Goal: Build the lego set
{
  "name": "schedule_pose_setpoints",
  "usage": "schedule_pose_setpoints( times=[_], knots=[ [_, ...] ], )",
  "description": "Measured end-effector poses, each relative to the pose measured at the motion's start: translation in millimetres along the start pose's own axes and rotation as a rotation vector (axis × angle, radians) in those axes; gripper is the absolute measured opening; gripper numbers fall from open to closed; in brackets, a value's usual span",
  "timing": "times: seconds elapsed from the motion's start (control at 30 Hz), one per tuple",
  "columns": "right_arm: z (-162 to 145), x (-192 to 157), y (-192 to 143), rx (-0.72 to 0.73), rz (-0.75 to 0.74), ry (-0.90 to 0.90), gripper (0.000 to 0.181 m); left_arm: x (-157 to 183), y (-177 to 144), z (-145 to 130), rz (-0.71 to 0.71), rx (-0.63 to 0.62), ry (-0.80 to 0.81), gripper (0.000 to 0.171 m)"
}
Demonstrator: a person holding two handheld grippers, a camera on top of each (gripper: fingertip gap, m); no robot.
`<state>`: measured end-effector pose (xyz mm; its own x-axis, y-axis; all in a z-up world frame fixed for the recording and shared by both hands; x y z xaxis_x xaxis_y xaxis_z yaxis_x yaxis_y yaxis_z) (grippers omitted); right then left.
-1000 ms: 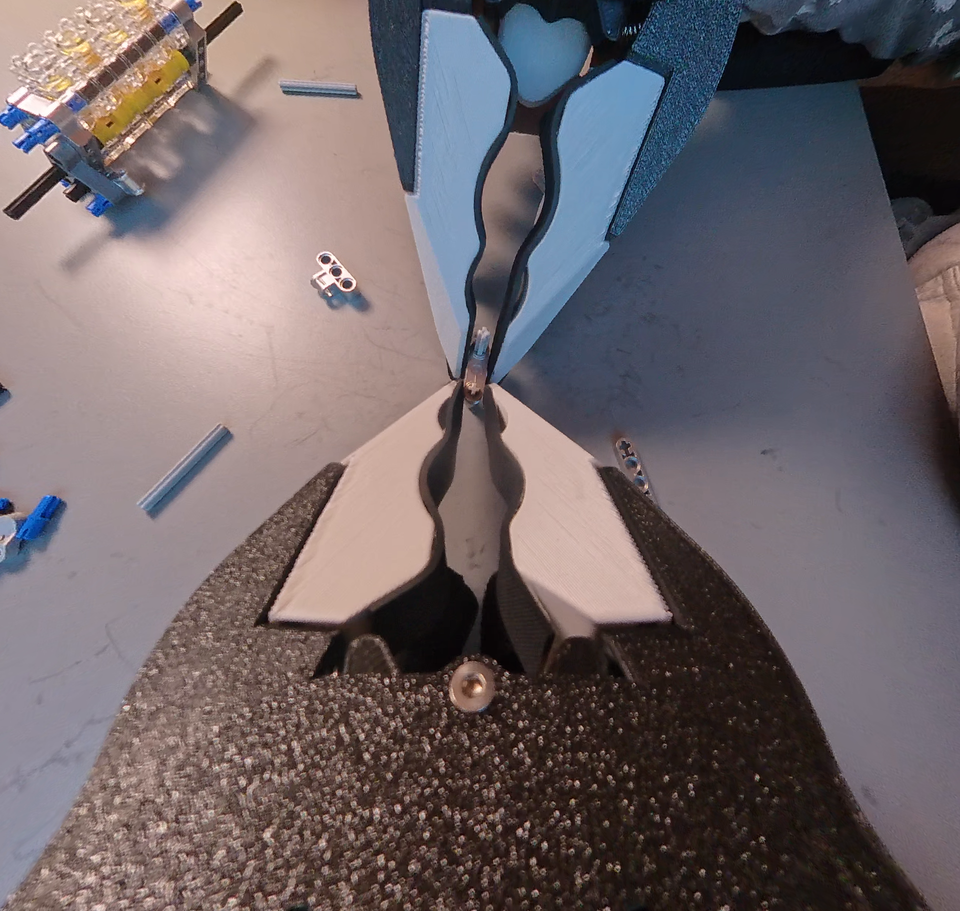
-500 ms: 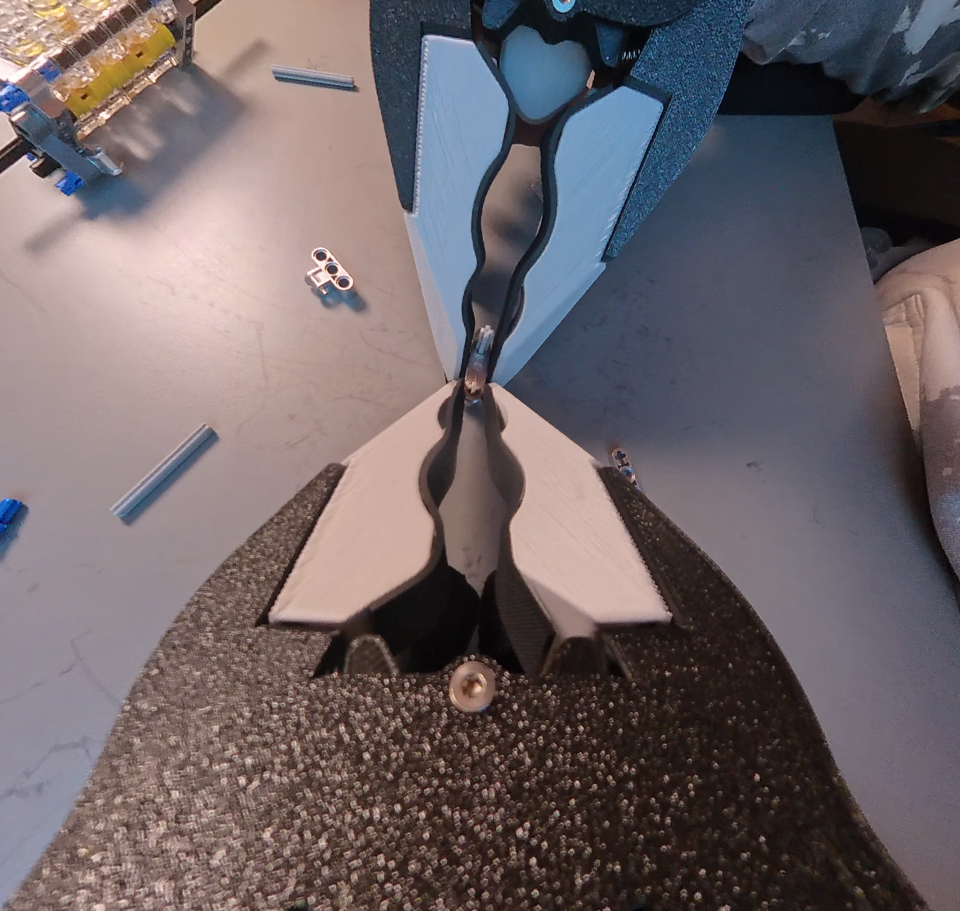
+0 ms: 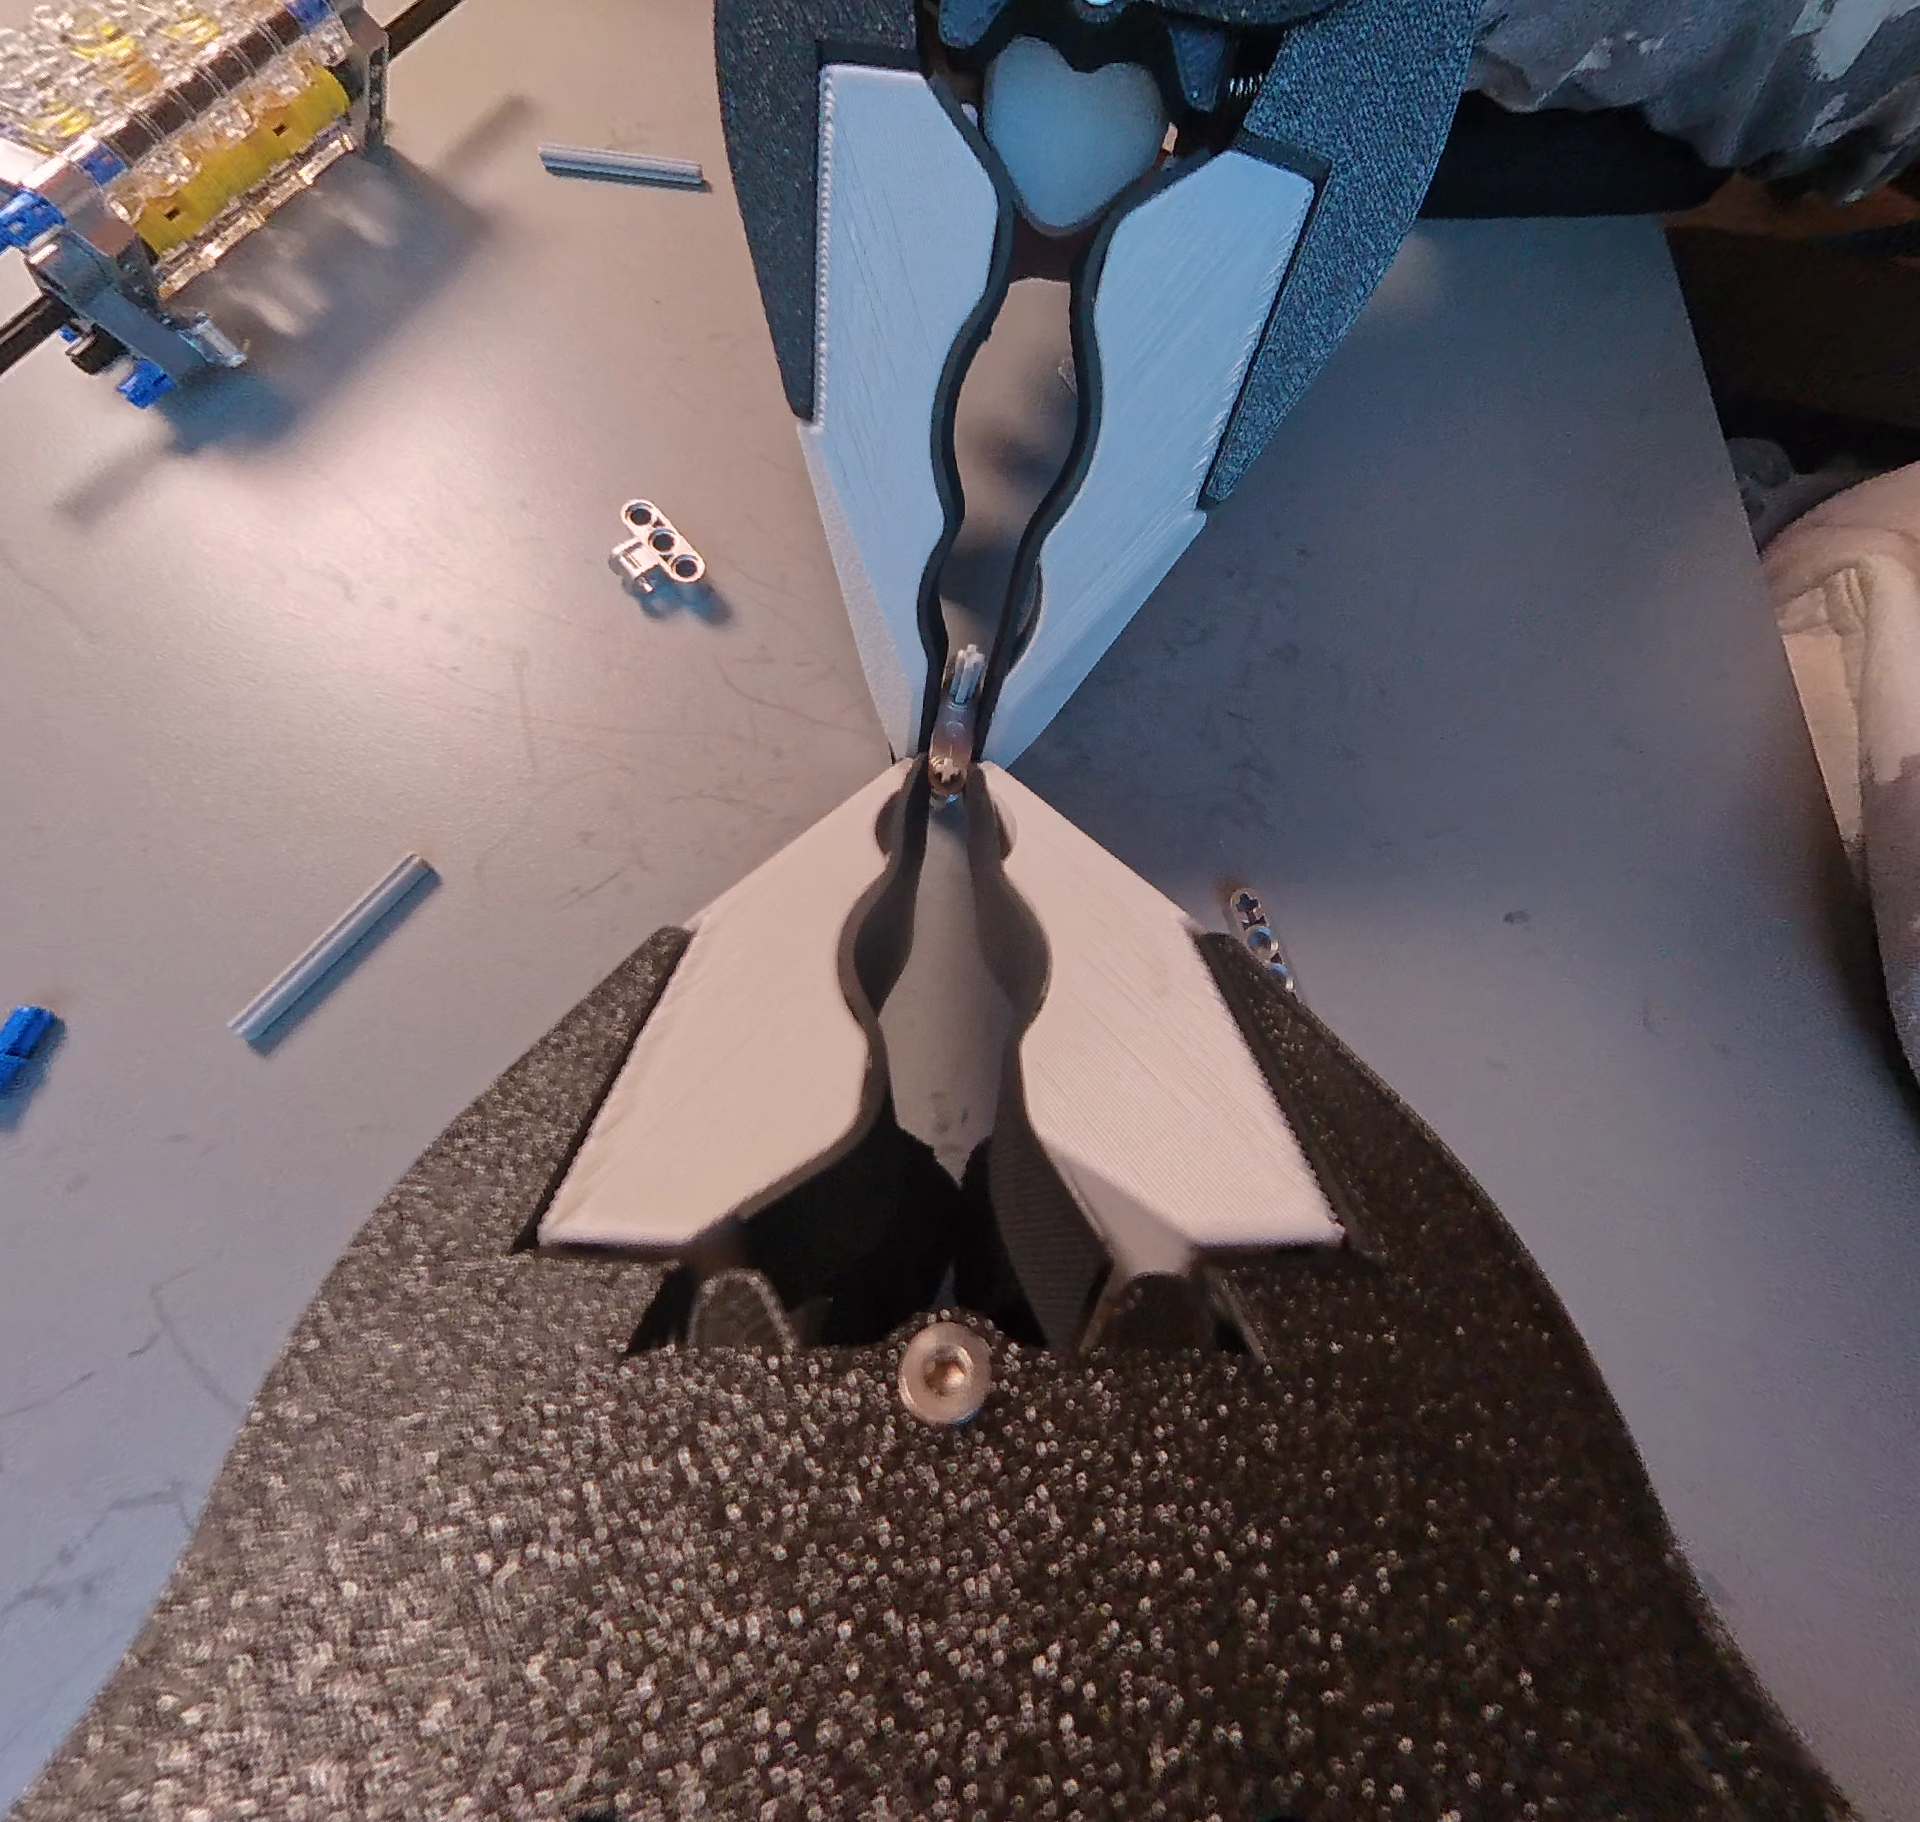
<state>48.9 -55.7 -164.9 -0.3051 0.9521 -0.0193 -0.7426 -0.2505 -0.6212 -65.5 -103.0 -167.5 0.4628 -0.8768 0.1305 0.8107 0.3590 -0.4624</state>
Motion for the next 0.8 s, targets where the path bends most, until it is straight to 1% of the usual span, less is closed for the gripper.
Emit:
schedule_pose_setpoints(
  times=[0.27, 0.43, 0.47, 0.5, 0.57, 0.6, 0.7, 0.8],
  knots=[
    [2.7, 1.1, 0.9, -0.035, 0.005, 0.021, 0.005, -1.6, -0.1, -1.7, -0.007, 0.009, -0.006, 0.005],
    [5.3, 1.8, 6.6, -0.080, 0.010, 0.021, 0.005, -3.5, -0.8, -6.2, -0.005, -0.009, -0.012, 0.004],
    [5.1, 2.4, 6.8, -0.068, -0.001, 0.021, 0.005, -4.7, 0.0, -9.0, 0.015, -0.042, 0.001, 0.000],
    [4.6, 2.2, 6.5, -0.053, 0.005, 0.032, 0.005, -4.5, 0.6, -9.3, 0.023, -0.050, 0.013, 0.000],
    [4.5, 0.9, 2.5, -0.024, 0.014, 0.034, 0.005, -2.1, 1.8, -7.7, 0.007, -0.038, 0.000, 0.000],
    [4.0, 1.2, 0.1, -0.023, -0.006, 0.018, 0.005, -0.8, 2.4, -7.4, 0.004, -0.038, 0.001, 0.000],
    [1.8, 0.5, -5.3, -0.004, -0.005, 0.015, 0.005, -2.7, 2.1, -7.3, 0.029, -0.045, -0.008, 0.000],
    [-0.3, 2.3, -9.6, 0.041, 0.000, 0.044, 0.005, -4.1, -3.1, -3.2, 0.034, 0.004, -0.033, 0.000]
  ],
)
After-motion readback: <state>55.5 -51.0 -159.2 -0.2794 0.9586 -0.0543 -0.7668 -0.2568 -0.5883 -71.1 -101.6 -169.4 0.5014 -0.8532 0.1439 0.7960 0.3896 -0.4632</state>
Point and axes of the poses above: each gripper's, where its closed fingertips meet, y out along the fingers, z out of its top, x = y × z across the jaws, the point moved 9 cm from there along -y, back along the fingers, and after that the axes turned 11 degrees about x, right-handed, at the moved point
